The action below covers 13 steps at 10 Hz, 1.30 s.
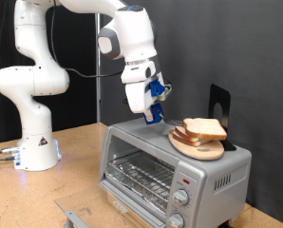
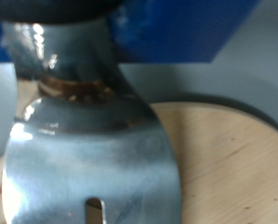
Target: Make a piece of toast with the oven
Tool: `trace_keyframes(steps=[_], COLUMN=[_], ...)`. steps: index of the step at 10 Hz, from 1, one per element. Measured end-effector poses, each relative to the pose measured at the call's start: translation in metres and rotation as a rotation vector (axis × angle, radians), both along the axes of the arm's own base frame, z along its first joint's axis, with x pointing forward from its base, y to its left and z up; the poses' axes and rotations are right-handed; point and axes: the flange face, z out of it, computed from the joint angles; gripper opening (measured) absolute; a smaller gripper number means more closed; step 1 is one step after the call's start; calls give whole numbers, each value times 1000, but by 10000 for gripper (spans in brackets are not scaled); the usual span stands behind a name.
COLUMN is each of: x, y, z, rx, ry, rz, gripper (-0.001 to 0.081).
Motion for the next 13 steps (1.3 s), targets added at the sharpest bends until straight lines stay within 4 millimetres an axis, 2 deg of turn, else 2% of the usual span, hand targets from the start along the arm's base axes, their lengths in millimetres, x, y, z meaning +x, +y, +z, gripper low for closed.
trace_keyframes(steps=[13], x=[28], y=[-7], z=[-5], rx=[-22], ry=[8], rz=[-70], gripper=[393])
